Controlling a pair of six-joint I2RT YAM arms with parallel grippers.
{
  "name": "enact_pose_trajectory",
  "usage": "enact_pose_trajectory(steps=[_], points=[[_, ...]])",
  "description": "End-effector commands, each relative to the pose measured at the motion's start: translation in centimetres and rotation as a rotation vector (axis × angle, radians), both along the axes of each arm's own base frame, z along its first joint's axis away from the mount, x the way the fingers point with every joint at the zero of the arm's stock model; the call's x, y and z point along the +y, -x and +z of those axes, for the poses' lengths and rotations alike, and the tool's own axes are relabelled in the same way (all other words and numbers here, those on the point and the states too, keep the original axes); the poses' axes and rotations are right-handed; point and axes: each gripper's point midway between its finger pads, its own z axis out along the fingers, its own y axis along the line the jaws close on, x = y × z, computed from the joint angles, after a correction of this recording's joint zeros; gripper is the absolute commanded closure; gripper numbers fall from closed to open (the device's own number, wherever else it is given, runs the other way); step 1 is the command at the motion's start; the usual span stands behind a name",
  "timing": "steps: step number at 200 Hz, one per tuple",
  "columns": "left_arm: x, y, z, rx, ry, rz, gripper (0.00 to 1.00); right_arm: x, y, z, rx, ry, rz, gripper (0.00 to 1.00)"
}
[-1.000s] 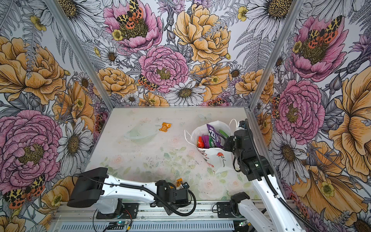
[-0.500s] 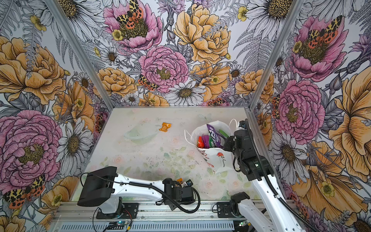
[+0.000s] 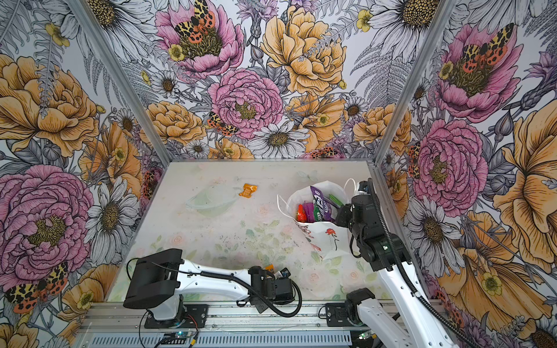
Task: Place the snacks into the paper bag
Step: Pick up the snack from the bottom-center of the table.
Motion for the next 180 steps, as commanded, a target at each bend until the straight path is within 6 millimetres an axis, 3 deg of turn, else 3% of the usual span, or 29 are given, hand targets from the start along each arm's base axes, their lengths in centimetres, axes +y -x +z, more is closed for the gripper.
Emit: enact_pose_trajectory(steps=[1,59,154,180], points=[[0.0,-1.1,-0.7,-0.031,0.0,0.013,0.77,-0.2,-0.7,1.3,-0.057,-0.023,-0.022,1.0],[-0.2,-2.1,0.1,-0.081,0.044,0.019,0.92,-0.1,-0.8,1.2,-0.056,-0.024,-0.022,1.0],[1.2,-5.4,4.2,-0.142,0.332,0.198,0.95,-0.2,-0.8,1.2,-0.055,-0.025,-0.029,1.0],[1.0,-5.4,5.5,-0.14,0.398,0.233,0.98,-0.2,-0.8,1.3,-0.059,-0.025,-0.027,1.0]])
